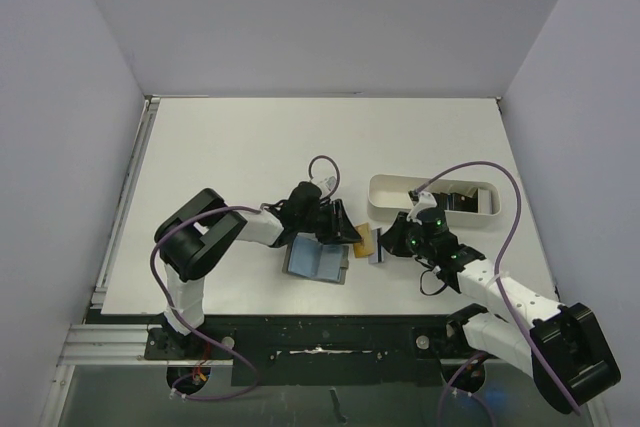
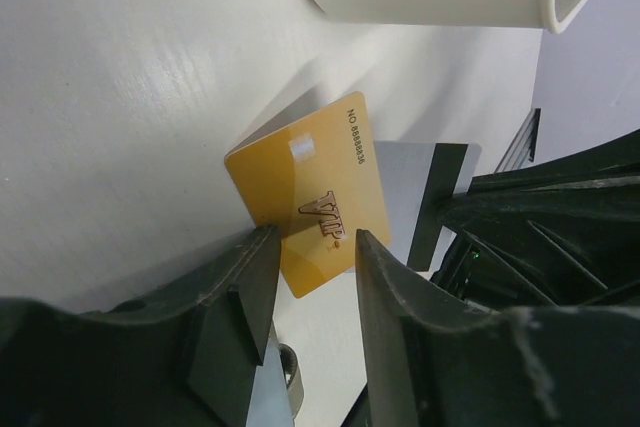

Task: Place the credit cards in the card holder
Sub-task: Adjust the credit card at the center of the board.

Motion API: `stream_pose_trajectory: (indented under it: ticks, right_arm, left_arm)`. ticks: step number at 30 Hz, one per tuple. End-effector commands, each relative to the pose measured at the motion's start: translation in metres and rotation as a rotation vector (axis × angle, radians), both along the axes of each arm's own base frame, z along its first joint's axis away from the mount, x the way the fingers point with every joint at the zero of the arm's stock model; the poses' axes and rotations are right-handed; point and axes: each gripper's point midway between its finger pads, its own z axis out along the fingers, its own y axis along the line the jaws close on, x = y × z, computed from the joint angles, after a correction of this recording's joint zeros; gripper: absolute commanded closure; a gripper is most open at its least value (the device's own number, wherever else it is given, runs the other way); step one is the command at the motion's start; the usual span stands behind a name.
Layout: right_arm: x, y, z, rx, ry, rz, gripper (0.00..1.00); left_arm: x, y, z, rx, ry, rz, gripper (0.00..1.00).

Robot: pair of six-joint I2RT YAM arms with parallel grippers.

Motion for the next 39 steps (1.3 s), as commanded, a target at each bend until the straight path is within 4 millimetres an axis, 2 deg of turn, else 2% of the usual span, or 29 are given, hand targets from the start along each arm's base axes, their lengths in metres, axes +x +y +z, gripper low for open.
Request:
stream_pose_trajectory:
  ticks: [1, 6, 10, 19, 32, 39]
  right_arm:
    - [0.006, 0.001, 0.009, -0.004, -0.034, 0.008, 1.00]
    - [0.006, 0.003, 0.013, 0.009, -0.047, 0.020, 1.00]
    - [0.005, 0.003, 0.014, 0.011, -0.051, 0.020, 1.00]
    - [0.008, 0.008, 0.032, 0.062, -0.106, 0.021, 1.00]
    - [-0.001, 0.023, 0.029, 0.175, -0.089, 0.054, 1.00]
    - [-0.002, 0.024, 0.028, 0.185, -0.090, 0.058, 1.00]
  left_arm:
    - [-0.009, 0.020, -0.030, 0.129, 0.036, 0.023, 0.60]
    - [-0.009, 0.017, -0.023, 0.098, 0.024, 0.013, 0.45]
    - [-0.009, 0.018, -0.025, 0.113, 0.021, 0.008, 0.44]
    - [-0.010, 0.022, -0.026, 0.128, 0.009, 0.007, 0.43]
    - [-0.011, 0.019, -0.017, 0.079, 0.000, 0.003, 0.39]
    - [-0.011, 0.017, -0.010, 0.054, -0.011, 0.007, 0.37]
